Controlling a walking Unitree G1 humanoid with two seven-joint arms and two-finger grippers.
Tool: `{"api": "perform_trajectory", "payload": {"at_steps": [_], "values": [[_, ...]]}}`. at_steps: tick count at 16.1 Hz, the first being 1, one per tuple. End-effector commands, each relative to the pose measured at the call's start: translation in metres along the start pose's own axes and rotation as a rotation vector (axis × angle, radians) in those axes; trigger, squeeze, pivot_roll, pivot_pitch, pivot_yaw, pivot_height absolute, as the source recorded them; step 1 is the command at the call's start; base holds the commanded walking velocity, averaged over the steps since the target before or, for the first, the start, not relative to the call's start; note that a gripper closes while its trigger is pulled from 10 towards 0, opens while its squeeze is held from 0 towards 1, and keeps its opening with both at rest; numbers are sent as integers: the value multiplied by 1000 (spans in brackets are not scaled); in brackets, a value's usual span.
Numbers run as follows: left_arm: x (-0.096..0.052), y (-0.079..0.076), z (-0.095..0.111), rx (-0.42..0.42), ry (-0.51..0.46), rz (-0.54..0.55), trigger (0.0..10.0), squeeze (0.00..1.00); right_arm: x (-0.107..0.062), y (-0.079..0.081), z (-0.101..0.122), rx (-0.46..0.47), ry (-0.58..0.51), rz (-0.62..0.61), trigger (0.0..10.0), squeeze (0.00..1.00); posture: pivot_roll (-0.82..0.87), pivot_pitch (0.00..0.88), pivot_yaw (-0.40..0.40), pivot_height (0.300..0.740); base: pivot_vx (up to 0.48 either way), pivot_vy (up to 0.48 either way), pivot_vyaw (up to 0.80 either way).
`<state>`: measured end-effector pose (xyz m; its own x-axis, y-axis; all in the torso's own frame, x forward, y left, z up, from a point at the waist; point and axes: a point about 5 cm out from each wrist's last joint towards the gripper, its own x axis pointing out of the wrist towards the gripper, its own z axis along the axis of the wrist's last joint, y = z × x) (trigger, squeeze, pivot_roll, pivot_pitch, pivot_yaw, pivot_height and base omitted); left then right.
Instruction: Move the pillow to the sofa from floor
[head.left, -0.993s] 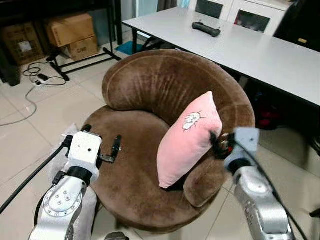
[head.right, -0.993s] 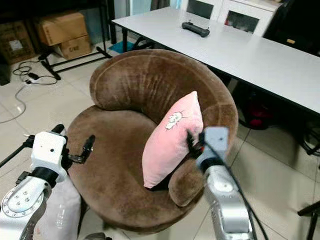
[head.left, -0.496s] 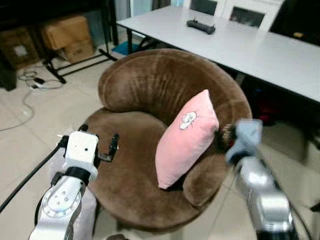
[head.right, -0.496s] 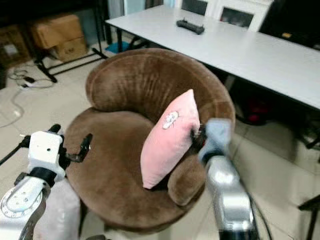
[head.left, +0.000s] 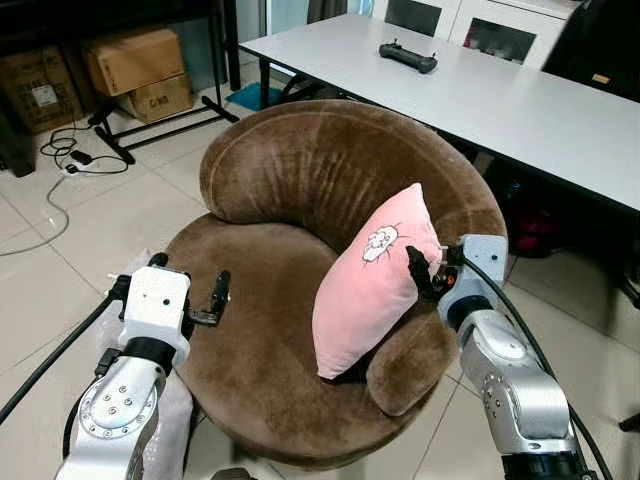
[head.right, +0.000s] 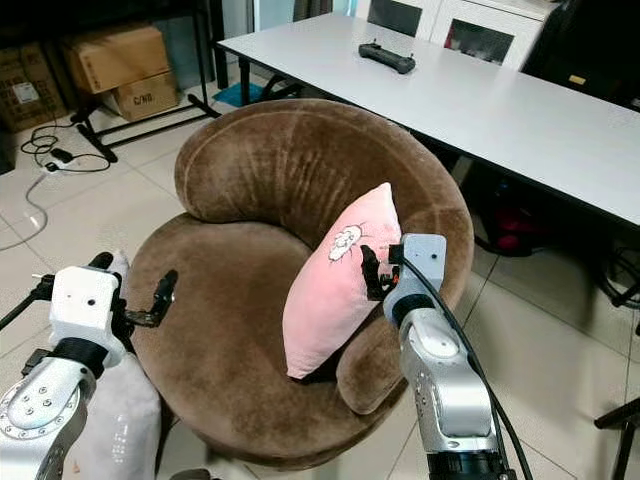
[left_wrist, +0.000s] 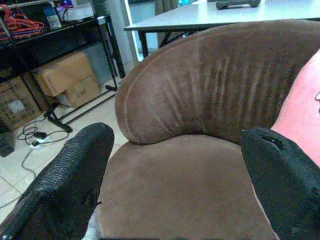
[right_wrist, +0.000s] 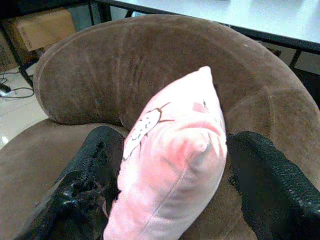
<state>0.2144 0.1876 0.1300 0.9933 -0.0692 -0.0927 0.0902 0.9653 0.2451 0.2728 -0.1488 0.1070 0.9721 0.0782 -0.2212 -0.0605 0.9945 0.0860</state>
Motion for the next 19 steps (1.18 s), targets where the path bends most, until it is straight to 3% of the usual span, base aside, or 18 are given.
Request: {"api": "perform_trajectory", "payload": {"at_steps": [1,8,19], "values": [[1,-4,2,1,-11,-19,10000,0,-2,3,2,-28,-5,24,10000,0,104,0,-75,740,-244,0,0],[4,-10,3,-12,-22,-31,10000,0,0,-1,7,-69,-24,26,10000,0,100,0,-83,740,-242,0,0],[4,-6,1,-19,-24,16,10000,0,1,-2,5,-105,-17,65,10000,0,101,0,-100,740,0,0,0]]}}
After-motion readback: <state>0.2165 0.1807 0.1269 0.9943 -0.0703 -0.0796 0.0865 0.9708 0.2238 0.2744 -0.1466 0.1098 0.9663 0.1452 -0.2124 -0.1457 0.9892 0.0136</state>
